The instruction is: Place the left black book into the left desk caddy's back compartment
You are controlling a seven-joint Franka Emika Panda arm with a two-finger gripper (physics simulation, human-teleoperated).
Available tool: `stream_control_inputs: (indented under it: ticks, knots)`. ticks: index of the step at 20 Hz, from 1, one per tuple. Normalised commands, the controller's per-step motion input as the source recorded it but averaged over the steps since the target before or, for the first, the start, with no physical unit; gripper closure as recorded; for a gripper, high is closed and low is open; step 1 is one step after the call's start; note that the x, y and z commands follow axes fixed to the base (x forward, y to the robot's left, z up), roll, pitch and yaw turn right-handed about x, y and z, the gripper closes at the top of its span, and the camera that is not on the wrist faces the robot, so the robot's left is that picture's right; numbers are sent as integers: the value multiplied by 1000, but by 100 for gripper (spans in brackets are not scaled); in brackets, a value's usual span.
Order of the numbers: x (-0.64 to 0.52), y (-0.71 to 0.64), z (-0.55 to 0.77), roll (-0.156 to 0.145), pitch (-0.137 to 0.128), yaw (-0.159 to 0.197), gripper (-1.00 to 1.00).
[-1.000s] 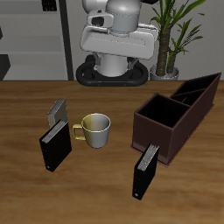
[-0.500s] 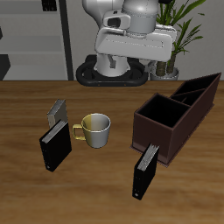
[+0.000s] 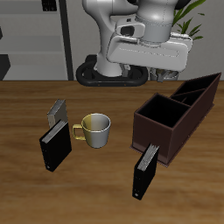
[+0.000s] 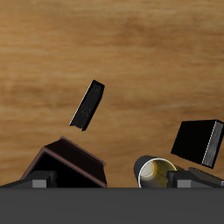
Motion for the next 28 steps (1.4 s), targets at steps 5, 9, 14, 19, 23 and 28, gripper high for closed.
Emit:
stream_control_inputs:
  ticks: [5,9,14,19,23,28]
  knots:
    - [384,91,-90,1,5,-9,-100]
    - [289,250,-240,41,30,-42,-100]
    - [129,254,-255,37,-18,-13,-100]
    - [134,5,-289,-15,13,-19,-100]
    - [198,-82,-289,-18,9,-31,-100]
    - [78,-46,-246,-4,-12,-12,-100]
